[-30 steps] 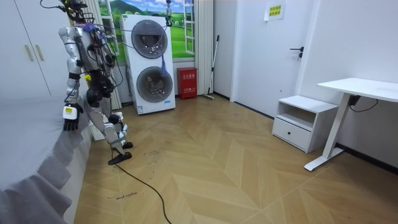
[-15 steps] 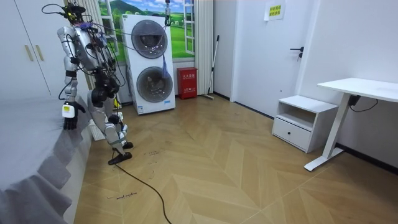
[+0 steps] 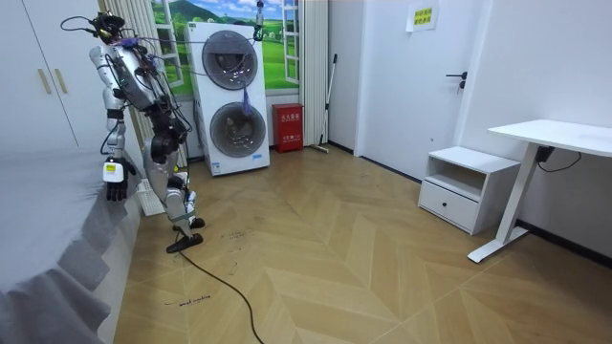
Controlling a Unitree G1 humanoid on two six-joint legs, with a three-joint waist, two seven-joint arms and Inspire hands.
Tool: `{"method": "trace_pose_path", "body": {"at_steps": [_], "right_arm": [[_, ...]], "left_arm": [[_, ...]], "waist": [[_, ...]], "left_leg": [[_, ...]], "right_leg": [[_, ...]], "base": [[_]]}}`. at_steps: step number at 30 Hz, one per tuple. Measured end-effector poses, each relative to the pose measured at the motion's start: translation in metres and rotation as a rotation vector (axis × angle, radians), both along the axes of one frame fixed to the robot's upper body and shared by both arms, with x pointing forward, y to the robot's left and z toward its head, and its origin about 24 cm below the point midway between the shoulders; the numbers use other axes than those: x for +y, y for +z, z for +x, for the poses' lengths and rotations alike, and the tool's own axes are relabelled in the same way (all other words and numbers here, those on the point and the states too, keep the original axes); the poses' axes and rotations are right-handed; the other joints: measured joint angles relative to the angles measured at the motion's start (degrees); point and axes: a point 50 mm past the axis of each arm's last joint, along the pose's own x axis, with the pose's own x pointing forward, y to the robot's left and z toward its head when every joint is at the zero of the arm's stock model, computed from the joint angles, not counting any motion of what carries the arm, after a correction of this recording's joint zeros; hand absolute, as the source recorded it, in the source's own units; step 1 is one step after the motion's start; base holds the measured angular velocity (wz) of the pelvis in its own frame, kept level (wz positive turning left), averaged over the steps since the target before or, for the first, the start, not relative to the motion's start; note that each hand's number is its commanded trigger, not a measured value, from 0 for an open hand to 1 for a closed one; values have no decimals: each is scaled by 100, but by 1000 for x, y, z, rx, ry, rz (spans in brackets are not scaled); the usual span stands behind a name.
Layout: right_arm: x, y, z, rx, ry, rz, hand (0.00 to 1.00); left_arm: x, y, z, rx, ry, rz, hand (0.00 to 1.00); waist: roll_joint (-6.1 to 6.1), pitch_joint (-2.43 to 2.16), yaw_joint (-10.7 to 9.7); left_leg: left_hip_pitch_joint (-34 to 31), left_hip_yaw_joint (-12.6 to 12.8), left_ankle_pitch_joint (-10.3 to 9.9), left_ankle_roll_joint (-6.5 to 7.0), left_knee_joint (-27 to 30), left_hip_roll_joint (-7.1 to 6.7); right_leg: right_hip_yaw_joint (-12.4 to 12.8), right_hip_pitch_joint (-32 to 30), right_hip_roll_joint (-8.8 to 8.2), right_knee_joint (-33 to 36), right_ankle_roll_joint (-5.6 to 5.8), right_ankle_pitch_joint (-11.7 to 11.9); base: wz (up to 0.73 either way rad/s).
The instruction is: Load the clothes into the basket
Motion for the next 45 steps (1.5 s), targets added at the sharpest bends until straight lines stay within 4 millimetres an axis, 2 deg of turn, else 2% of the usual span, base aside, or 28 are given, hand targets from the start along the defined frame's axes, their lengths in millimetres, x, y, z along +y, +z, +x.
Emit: {"method": "trace_pose_path", "body": {"at_steps": [4, 5, 8, 20, 25, 30, 33, 35, 38, 45], "right_arm": [[0, -2, 1, 14, -13, 12, 0], [1, -2, 2, 15, -8, 16, 0], [2, 0, 6, 12, 0, 18, 0], [-8, 10, 12, -35, -29, 29, 0], [-9, 11, 11, -58, -67, 48, 0], [-18, 17, 10, -69, -82, 22, 0], [-29, 25, 9, -78, -82, -25, 0], [-34, 30, 9, -81, -83, -51, 0], [-35, 30, 8, -72, -75, -63, 0], [-35, 27, 3, -65, -51, -60, 0]], "left_arm": [[-3, 3, 11, -22, -36, 6, 0], [-2, 4, 15, -29, -49, 13, 0], [-1, 8, 23, -45, -76, 26, 0], [15, 11, 22, -37, -94, 77, 0], [16, 11, 21, -34, -92, 78, 0], [16, 10, 18, -33, -83, 76, 0], [16, 10, 18, -36, -74, 70, 0], [15, 9, 16, -29, -80, 70, 0], [15, 8, 15, -27, -79, 67, 0], [10, 5, 8, -17, -77, 54, 0]], "waist": [[-14, 10, 86], [-51, 36, 109], [-93, 65, 118], [-123, 68, 122], [-113, 61, 129], [-63, 53, 125], [56, 54, 129], [174, 52, 152], [230, 37, 196], [237, 35, 179]], "left_leg": [[-119, -92, 18, 1, 5, -12], [-135, -96, 30, 1, 3, -15], [-191, -116, 34, -2, 2, -13], [-220, -100, 34, -2, 6, -11], [-208, -76, 34, -2, 19, -11], [-211, -79, 34, -2, 67, -8], [-213, -32, 34, -1, 76, -6], [-210, 94, 34, -1, 74, 11], [-202, 210, 34, -1, 74, 2], [-101, 237, 43, -17, 84, -5]], "right_leg": [[-88, -73, -27, -10, -4, -2], [-104, -86, -36, -10, -10, -5], [-137, -117, -42, -13, -13, -7], [-145, -124, -42, -46, -13, -8], [-131, -131, -42, -18, -13, -8], [-143, -124, -55, -23, -15, -10], [-152, -119, -62, -28, -13, -15], [-115, -148, -55, -8, -13, -16], [14, -255, -38, 122, -23, -52], [63, -218, -10, 216, -61, -88]], "base": [[12], [10], [5], [0], [0], [0], [1], [-9], [-19], [-4]]}}
